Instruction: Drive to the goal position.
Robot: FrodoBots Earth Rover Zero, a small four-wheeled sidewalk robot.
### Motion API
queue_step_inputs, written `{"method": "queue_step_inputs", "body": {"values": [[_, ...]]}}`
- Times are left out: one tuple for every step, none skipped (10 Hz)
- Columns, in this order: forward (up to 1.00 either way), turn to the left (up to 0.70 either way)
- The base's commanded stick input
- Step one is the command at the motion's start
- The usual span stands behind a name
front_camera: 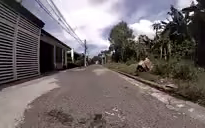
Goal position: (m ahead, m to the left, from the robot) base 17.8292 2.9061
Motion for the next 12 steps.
{"method": "queue_step_inputs", "body": {"values": [[0.7, 0.0], [0.7, 0.0], [0.7, 0.0], [0.7, 0.0], [0.7, 0.0], [0.7, 0.0], [0.7, 0.0], [0.7, 0.0], [0.7, 0.0], [0.7, 0.0], [0.7, 0.0], [0.7, 0.0]]}}
